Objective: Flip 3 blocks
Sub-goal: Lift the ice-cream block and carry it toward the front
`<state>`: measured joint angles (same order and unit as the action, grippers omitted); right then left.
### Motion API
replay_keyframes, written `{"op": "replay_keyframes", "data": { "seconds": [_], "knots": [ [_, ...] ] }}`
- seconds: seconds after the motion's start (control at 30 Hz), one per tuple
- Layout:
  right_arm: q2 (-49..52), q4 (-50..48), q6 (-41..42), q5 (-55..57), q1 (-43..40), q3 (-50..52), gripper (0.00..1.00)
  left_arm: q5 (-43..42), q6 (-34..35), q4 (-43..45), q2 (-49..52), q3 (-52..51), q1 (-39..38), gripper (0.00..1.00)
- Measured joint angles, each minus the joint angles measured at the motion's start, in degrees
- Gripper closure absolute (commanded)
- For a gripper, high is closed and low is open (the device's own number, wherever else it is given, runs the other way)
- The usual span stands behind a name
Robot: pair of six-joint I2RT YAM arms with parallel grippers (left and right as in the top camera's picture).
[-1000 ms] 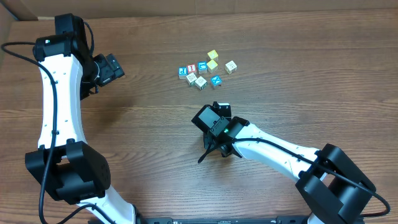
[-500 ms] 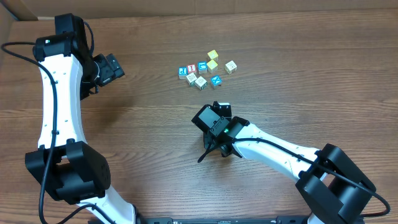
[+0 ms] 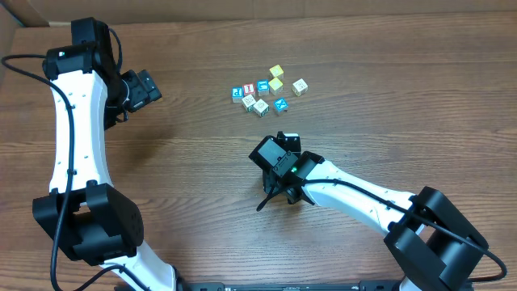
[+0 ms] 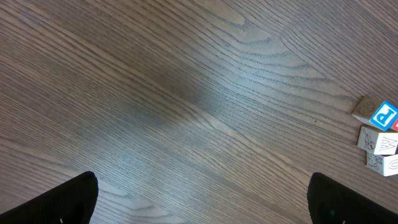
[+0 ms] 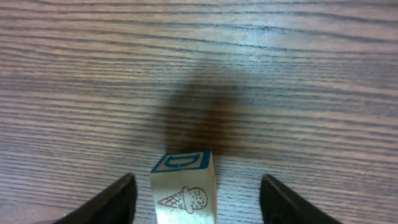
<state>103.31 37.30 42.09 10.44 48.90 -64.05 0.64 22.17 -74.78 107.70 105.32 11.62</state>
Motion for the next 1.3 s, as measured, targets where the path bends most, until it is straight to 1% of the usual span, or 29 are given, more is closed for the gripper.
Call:
{"op": "replay_keyframes", "data": {
  "seconds": [0.13, 0.27, 0.73, 0.9, 1.1, 1.23, 1.3],
  "knots": [
    [0.0, 0.0, -0.1, -1.6, 0.0, 0.0, 0.47, 0.0, 0.0, 0.0, 0.0, 0.0, 0.0, 0.0],
    [0.0, 0.0, -0.1, -2.6, 0.1, 0.0, 0.56, 0.0, 0.0, 0.0, 0.0, 0.0, 0.0, 0.0],
    [0.0, 0.1, -0.1, -3.0, 0.3, 0.0, 0.59, 0.0, 0.0, 0.0, 0.0, 0.0, 0.0, 0.0],
    [0.0, 0.1, -0.1, -2.9, 0.3, 0.0, 0.57, 0.0, 0.0, 0.0, 0.0, 0.0, 0.0, 0.0],
    [0.4, -0.3, -0.1, -2.9, 0.3, 0.0, 0.57, 0.0, 0.0, 0.0, 0.0, 0.0, 0.0, 0.0],
    [1.2, -0.7, -0.1, -2.9, 0.3, 0.0, 0.6, 0.0, 0.0, 0.0, 0.0, 0.0, 0.0, 0.0],
    [1.4, -0.7, -0.1, -2.9, 0.3, 0.0, 0.65, 0.0, 0.0, 0.0, 0.0, 0.0, 0.0, 0.0]
  ]
}}
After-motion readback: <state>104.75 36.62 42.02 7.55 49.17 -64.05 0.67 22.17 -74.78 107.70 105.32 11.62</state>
